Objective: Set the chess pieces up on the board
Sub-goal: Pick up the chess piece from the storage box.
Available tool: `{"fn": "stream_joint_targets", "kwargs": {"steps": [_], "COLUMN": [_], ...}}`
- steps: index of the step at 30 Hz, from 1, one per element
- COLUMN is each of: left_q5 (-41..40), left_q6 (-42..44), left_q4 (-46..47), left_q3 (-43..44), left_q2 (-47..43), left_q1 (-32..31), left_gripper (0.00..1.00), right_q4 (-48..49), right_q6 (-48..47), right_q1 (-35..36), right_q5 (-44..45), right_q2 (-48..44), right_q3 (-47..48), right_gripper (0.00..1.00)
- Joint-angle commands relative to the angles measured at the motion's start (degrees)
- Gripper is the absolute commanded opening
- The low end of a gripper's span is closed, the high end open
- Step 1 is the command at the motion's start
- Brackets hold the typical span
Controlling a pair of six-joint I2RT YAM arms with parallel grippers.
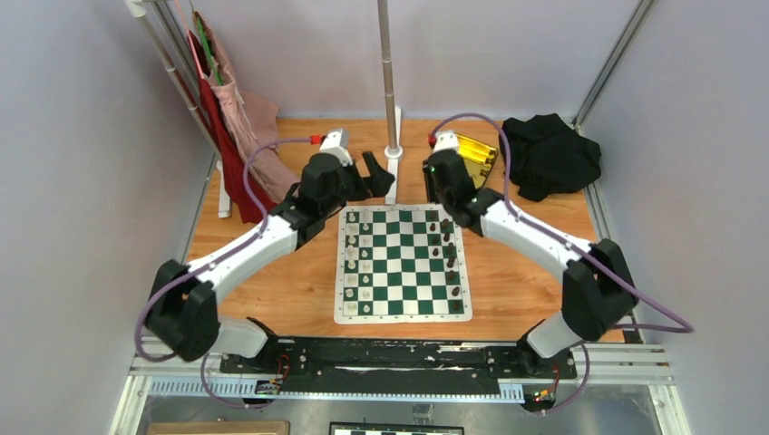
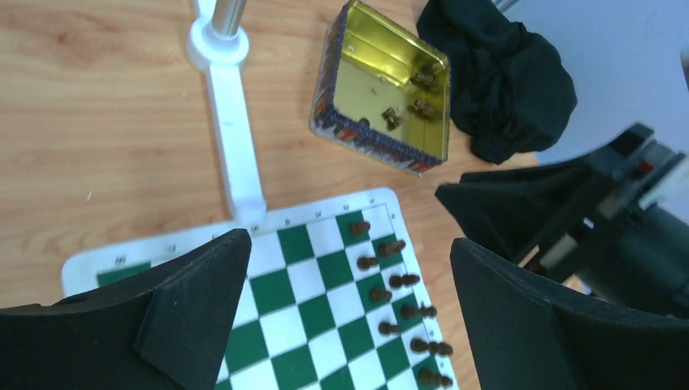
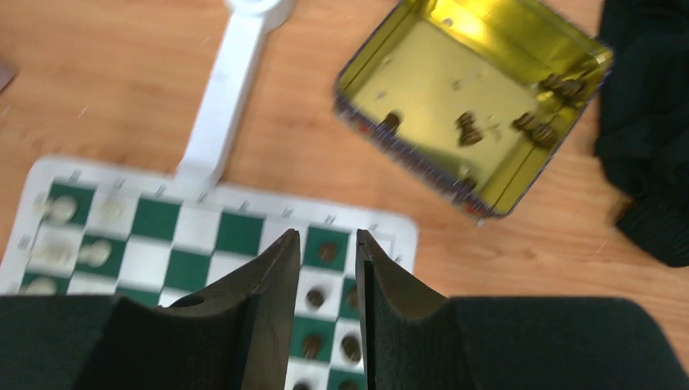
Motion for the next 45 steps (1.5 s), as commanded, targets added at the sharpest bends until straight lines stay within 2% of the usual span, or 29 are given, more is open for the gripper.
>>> {"fn": "stream_joint_targets", "kwargs": {"steps": [1,5,10,14,18,22,30,45], "left_q5": [2.7,4.7,7.0,9.9,9.3,7.8,8.0,8.6], "left_q6": [4.6,5.3,0.1,-1.6,-0.2,1.6,1.6,-0.2], "left_q4": [-0.9,-7.0,-8.4,-12.1,-15.1,-15.8,-15.9,-13.5], "left_q3": [11.6,22.6,23.5,23.5,21.1,18.3,17.1,14.8], "left_q2": [11.2,21.8,27.4,28.2,25.4,23.6,22.7,20.9], "left_q1": [-0.1,1.2,2.5,2.5,2.5,2.8,2.9,2.9], "left_gripper": [1.00,1.00,1.00,1.00,1.00,1.00,1.00,1.00], "right_q4": [-3.8,-8.8,-16.8,-22.7,-27.0,-29.2,-29.6,-29.3], "right_q6": [-3.4,-3.6,-2.4,-0.1,0.9,0.0,-1.7,-6.7], "right_q1": [-9.7,-16.1,-20.2,-22.7,-24.8,-25.7,-27.3,-28.4], "right_q5": [-4.0,-8.8,-10.2,-11.6,-13.5,-13.8,-18.2,-20.2], "right_q2": [8.9,20.8,31.8,36.9,40.6,42.5,42.8,46.6], "right_q3": [10.2,22.1,37.8,45.2,49.8,50.5,45.5,47.2], "right_gripper": [0.36,0.37,0.38,0.39,0.40,0.40,0.40,0.40]}}
